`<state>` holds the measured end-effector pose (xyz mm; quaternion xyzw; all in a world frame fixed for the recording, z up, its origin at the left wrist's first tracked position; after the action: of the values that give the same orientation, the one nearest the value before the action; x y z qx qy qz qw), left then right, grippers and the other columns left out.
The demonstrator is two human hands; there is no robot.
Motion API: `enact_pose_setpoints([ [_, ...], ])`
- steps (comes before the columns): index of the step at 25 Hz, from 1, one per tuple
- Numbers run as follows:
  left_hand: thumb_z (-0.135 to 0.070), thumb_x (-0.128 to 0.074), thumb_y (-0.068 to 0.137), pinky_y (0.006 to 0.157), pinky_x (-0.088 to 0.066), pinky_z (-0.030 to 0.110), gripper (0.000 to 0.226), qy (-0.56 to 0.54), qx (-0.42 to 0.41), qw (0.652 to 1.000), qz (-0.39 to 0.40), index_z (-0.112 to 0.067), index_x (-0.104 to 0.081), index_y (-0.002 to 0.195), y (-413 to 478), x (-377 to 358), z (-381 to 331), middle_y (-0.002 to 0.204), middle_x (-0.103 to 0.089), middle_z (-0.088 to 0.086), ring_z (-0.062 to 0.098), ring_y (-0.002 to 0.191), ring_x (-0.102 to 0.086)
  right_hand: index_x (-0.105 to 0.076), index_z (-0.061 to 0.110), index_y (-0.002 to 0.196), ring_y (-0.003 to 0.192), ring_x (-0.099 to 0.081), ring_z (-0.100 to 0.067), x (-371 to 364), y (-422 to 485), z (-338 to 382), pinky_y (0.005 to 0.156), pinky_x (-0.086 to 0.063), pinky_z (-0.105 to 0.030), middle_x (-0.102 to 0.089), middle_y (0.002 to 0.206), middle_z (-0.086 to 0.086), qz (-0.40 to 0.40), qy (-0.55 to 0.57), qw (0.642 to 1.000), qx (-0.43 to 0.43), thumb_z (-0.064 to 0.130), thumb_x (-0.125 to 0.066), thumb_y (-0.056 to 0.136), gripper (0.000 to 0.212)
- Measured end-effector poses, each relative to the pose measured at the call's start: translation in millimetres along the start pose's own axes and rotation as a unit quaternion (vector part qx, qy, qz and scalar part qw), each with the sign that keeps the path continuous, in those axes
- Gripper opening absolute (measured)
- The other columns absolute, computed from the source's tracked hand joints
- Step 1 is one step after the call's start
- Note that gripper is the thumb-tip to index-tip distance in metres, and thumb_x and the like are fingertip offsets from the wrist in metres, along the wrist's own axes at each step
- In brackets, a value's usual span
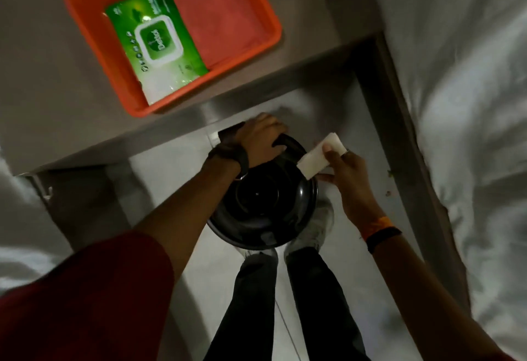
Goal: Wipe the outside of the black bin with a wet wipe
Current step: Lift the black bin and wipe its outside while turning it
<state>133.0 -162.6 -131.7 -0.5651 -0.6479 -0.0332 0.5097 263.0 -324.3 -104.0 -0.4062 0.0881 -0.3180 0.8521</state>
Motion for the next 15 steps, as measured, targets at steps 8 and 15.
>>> enact_pose_setpoints([
  [8, -0.036, -0.084, 0.071, 0.092, -0.052, 0.038, 0.041, -0.059, -0.017, 0.982, 0.18, -0.016, -0.073, 0.104, 55.5, -36.1, -24.6, 0.105, -0.074, 0.006, 0.023, 0.101, -0.067, -0.068, 0.011, 0.102, 0.099, -0.073, -0.028, 46.9, 38.3, -36.9, 0.087, -0.06, -0.051, -0.073, 0.094, 0.001, -0.153, -0.15, 0.972, 0.091, 0.013, -0.067, 0.09, 0.012],
  [15, -0.031, -0.09, 0.062, 0.076, -0.041, 0.013, 0.024, -0.18, 0.03, 0.972, 0.15, -0.032, -0.068, 0.072, -27.4, -21.4, 0.0, 0.082, -0.066, -0.015, -0.004, 0.083, -0.06, -0.059, 0.022, 0.14, 0.093, -0.069, -0.009, 35.1, 31.8, -66.2, 0.088, -0.058, -0.015, -0.075, 0.116, -0.004, -0.104, -0.265, 0.939, 0.195, 0.015, -0.058, 0.1, 0.04],
])
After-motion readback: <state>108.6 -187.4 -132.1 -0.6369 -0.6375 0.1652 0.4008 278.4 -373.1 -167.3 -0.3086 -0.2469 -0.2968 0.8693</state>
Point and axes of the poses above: each hand's wrist, its own y-axis towards the middle knuckle, its own x-axis out of the back of the hand, z = x × y, the point moved 2 cm from there along y, towards the middle knuckle
